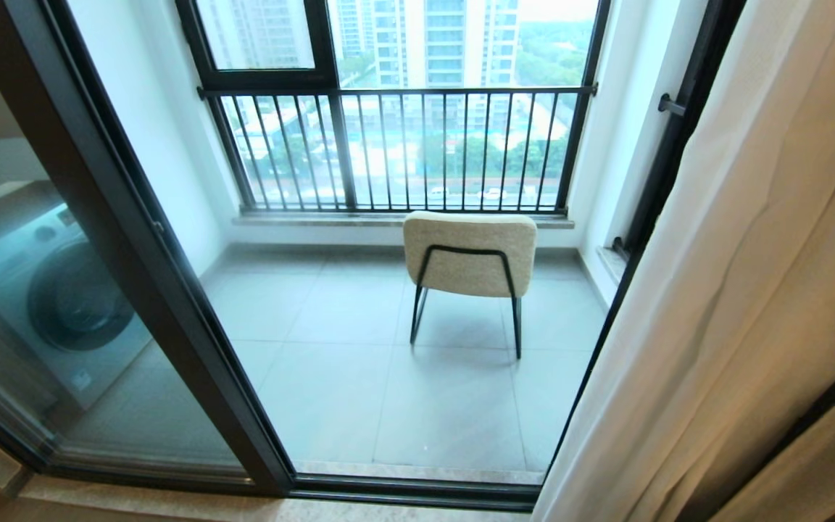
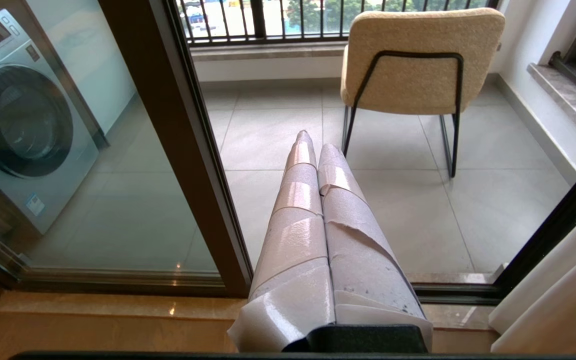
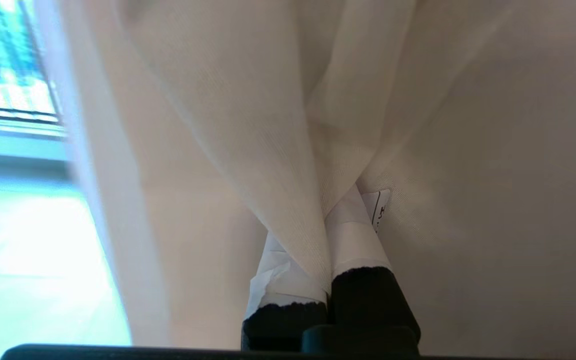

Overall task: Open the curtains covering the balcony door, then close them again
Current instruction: Close the inner curtains on both sides

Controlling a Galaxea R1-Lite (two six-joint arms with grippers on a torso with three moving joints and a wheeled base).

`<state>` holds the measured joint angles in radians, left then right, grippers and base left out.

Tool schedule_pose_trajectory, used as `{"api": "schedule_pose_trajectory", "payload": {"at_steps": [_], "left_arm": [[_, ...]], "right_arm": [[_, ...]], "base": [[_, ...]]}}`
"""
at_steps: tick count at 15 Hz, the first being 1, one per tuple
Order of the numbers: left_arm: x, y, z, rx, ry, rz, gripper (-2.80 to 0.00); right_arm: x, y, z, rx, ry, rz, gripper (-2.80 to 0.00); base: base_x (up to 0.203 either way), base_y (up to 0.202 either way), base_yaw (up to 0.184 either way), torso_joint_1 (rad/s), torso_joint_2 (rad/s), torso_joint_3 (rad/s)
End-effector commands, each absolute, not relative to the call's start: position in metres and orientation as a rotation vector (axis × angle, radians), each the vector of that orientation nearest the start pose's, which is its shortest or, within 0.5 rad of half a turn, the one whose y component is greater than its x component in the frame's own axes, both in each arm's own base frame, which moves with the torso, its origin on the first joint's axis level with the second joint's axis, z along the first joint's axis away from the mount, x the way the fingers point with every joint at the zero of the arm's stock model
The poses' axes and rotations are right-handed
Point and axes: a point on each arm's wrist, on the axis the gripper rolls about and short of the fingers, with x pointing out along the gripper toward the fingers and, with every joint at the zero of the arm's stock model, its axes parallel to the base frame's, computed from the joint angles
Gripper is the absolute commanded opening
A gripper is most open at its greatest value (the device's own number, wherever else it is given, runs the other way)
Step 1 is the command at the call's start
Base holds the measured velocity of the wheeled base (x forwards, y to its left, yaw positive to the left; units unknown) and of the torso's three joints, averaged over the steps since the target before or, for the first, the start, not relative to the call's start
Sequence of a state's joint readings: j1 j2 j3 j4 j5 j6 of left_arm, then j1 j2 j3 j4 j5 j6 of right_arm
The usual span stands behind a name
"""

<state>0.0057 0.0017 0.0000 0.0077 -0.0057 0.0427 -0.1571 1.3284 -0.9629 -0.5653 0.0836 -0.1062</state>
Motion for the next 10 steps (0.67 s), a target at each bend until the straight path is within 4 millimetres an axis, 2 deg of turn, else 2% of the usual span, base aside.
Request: {"api": "schedule_pose_trajectory", "payload": {"at_steps": [1,4,10], "left_arm": [[-0.023,0.000,0.075,0.043,0.011,0.000,-2.80],[-0.023,0.000,0.075,0.043,0.011,0.000,-2.80],[-0.023,0.000,0.075,0.043,0.011,0.000,-2.80]], "right_arm": [[0.201,-0.015,0.320,-0.119,-0.231,-0.010,-2.80],[0.193,0.005,0.322,-0.107,-0.276,0.085,-2.80],[0.196,0.019,0.336,-0.072,-0.373,0.154,-2.80]], "base": [[0.000,0.000,0.000,0.000,0.00,0.000],[0.000,0.000,0.000,0.000,0.00,0.000],[0.000,0.000,0.000,0.000,0.00,0.000]]}}
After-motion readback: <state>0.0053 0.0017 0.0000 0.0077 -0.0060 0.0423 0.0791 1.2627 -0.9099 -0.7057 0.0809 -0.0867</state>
